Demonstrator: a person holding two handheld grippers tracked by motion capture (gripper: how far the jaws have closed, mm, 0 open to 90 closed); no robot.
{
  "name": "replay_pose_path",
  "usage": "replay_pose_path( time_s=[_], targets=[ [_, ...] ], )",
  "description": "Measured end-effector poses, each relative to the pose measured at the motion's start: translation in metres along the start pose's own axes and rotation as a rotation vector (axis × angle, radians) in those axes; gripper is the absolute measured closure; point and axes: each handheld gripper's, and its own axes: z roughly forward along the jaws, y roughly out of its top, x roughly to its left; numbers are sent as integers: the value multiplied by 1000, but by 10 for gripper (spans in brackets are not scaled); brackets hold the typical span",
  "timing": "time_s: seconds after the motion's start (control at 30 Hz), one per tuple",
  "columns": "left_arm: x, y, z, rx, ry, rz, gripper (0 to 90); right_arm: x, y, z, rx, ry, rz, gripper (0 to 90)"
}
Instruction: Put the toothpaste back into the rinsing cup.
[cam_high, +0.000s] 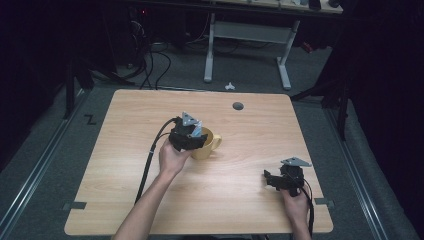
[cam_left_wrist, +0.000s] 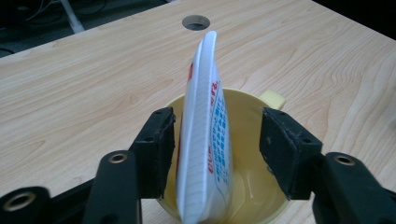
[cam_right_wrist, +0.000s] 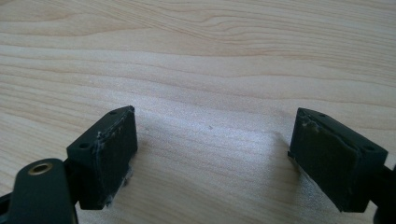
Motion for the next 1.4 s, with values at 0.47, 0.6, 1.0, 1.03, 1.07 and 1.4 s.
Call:
replay_pose_path(
  time_s=[0.47, 0.6, 1.0, 1.03, 1.07, 1.4],
  targets=[
    [4, 1, -17, -30, 13, -8, 305, 0, 0, 0, 0, 0, 0, 148],
    [6, 0, -22, -30, 8, -14, 298, 0, 0, 0, 0, 0, 0, 148],
    [14, -10, -37, -64, 4, -41, 295, 0, 0, 0, 0, 0, 0, 148],
    [15, -11, -39, -67, 4, -47, 295, 0, 0, 0, 0, 0, 0, 148],
    [16, -11, -40, -64, 4, -47, 294, 0, 0, 0, 0, 0, 0, 148],
    [18, -13, -52, -78, 4, -49, 292, 0, 0, 0, 0, 0, 0, 148]
  ],
)
